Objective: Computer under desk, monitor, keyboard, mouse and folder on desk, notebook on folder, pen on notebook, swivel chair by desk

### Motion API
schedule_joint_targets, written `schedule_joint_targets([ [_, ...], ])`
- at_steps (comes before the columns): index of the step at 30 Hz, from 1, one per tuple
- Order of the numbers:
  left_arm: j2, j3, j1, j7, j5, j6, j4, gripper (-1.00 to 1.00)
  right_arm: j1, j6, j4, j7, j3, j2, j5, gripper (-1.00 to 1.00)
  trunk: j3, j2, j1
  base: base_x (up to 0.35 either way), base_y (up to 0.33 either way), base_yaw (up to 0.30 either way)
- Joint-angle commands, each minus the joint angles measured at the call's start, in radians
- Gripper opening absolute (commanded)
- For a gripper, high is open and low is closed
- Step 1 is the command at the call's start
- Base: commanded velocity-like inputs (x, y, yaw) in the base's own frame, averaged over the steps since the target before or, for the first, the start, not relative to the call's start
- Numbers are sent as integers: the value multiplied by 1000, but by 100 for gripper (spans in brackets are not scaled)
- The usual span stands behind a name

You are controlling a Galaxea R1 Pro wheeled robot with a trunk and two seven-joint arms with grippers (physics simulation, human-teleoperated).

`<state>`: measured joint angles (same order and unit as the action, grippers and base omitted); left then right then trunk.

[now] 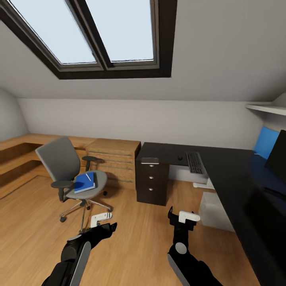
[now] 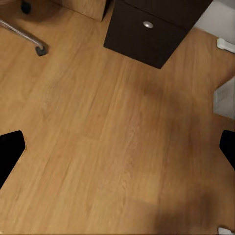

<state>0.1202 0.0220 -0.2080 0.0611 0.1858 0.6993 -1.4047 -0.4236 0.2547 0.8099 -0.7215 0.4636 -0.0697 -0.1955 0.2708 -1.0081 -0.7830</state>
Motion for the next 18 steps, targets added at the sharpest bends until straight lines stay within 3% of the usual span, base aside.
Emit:
schedule_joint_targets([
  [1,1,1,-1,6,11,5,-1,100,-1,6,0,-4,4,1,-10,100,1,-1,-1,209,290,0],
  [4,1,1,-1,6,10,5,-1,100,-1,6,0,-5,4,1,-10,100,1,-1,-1,239,245,0],
  [11,1,-1,-1,6,9,5,2,100,-1,6,0,-5,4,0,-11,100,1,-1,-1,314,35,-39],
  [18,2,-25,-1,6,6,2,17,100,-1,7,-1,-4,2,1,-13,100,-2,-1,-1,91,1,-165],
])
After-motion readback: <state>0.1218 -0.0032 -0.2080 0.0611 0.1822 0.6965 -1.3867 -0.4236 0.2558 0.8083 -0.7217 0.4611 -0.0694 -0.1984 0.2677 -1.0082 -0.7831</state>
